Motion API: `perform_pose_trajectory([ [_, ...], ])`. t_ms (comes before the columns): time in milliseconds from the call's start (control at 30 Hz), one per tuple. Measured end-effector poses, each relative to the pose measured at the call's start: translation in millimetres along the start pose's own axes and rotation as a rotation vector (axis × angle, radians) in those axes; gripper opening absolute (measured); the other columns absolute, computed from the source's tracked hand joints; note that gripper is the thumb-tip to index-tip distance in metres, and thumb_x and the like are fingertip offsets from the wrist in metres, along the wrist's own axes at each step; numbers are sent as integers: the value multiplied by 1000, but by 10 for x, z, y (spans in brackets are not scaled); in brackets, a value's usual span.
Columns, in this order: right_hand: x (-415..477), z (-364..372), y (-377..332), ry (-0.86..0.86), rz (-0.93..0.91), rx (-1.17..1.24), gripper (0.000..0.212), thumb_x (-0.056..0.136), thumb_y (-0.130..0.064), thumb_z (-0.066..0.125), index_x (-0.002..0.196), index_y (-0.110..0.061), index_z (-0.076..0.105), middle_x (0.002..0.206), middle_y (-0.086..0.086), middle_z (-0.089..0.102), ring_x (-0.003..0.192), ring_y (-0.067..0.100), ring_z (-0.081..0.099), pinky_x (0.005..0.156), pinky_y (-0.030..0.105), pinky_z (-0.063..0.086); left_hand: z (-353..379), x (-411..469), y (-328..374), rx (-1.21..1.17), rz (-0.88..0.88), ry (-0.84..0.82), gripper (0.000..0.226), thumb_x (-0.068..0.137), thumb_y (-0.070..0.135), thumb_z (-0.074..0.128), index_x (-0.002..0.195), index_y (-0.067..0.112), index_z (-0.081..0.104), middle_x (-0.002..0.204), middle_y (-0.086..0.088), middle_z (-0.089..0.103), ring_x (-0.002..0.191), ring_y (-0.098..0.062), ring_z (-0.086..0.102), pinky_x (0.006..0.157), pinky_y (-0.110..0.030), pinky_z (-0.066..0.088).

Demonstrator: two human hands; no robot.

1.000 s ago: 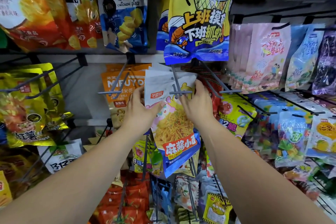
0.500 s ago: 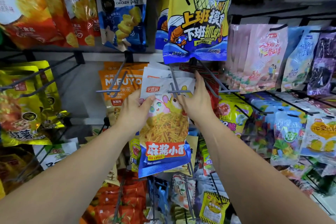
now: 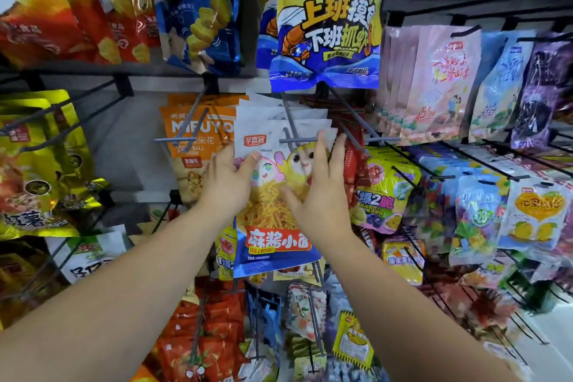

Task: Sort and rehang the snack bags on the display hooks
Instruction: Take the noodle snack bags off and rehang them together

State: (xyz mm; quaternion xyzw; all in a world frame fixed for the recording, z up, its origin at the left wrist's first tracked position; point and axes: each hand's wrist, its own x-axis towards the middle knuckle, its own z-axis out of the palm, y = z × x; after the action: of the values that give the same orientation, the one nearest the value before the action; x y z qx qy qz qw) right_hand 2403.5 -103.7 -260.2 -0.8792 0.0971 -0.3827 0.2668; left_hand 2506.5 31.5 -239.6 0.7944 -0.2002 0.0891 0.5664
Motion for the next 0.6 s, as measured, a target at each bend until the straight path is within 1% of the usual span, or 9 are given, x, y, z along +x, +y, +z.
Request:
perform_pose_trajectory([
  [67, -99, 48, 34, 11, -33, -100, 104, 88, -37, 77, 163, -28, 5, 168, 18, -20, 158, 36, 2, 122, 50, 31, 6, -81, 45, 23, -7, 10, 31, 94, 51, 58, 118, 33, 65, 100, 15, 71, 95, -18, 71, 82, -37, 57],
  [133, -170, 84, 51, 13, -83, -189, 96, 89, -41, 75, 162, -24, 16, 168, 22, -18, 157, 39, -10, 126, 54, 19, 6, -148, 24, 65, -6, 15, 30, 97, 41, 62, 122, 25, 62, 98, 19, 64, 95, -17, 67, 79, -30, 46],
  [200, -206, 107, 66, 17, -113, -264, 91, 89, -45, 73, 161, -24, 22, 168, 23, -14, 157, 39, -11, 127, 55, 14, -3, -235, -27, 91, 8, -16, 45, 90, 48, 67, 127, 24, 57, 108, 14, 64, 101, -18, 63, 86, -34, 47],
  [267, -222, 115, 71, 16, -111, -314, 90, 88, -47, 72, 160, -23, 24, 168, 24, -11, 157, 41, -10, 126, 56, 13, -25, -312, -115, 80, 2, -47, 61, 80, 57, 67, 132, 30, 51, 126, 9, 66, 114, -20, 64, 98, -44, 52],
  [333, -225, 124, 76, 0, -98, -338, 90, 89, -48, 71, 160, -21, 24, 168, 25, -13, 156, 40, -13, 126, 57, 13, -44, -383, -193, 54, -20, -73, 52, 81, 48, 72, 127, 35, 52, 128, 9, 67, 118, -16, 65, 101, -46, 53],
  [367, -233, 130, 73, -10, -93, -351, 91, 89, -48, 70, 161, -21, 23, 167, 26, -15, 156, 40, -15, 127, 57, 13, -43, -419, -219, 45, -30, -84, 45, 84, 41, 75, 123, 38, 52, 124, 10, 69, 114, -13, 66, 100, -45, 54],
  [433, -271, 150, 69, -35, -75, -359, 94, 89, -46, 71, 162, -21, 18, 166, 27, -18, 155, 42, -15, 127, 55, 12, -36, -487, -266, 37, -30, -84, 41, 87, 29, 77, 119, 39, 53, 114, 13, 71, 107, -11, 68, 95, -39, 56],
  [533, -377, 187, 58, -80, -34, -330, 93, 91, -43, 71, 163, -21, 16, 165, 28, -20, 155, 43, -13, 127, 53, 11, -37, -597, -325, 63, -50, -90, 34, 88, 24, 77, 111, 31, 53, 97, 18, 68, 91, -7, 67, 76, -28, 52],
  [600, -454, 224, 66, -116, -19, -300, 92, 92, -43, 70, 163, -24, 15, 167, 23, -21, 156, 40, -14, 128, 53, 12, -66, -671, -380, 85, -65, -91, 32, 88, 25, 78, 111, 24, 55, 91, 15, 66, 85, -9, 66, 73, -31, 51],
])
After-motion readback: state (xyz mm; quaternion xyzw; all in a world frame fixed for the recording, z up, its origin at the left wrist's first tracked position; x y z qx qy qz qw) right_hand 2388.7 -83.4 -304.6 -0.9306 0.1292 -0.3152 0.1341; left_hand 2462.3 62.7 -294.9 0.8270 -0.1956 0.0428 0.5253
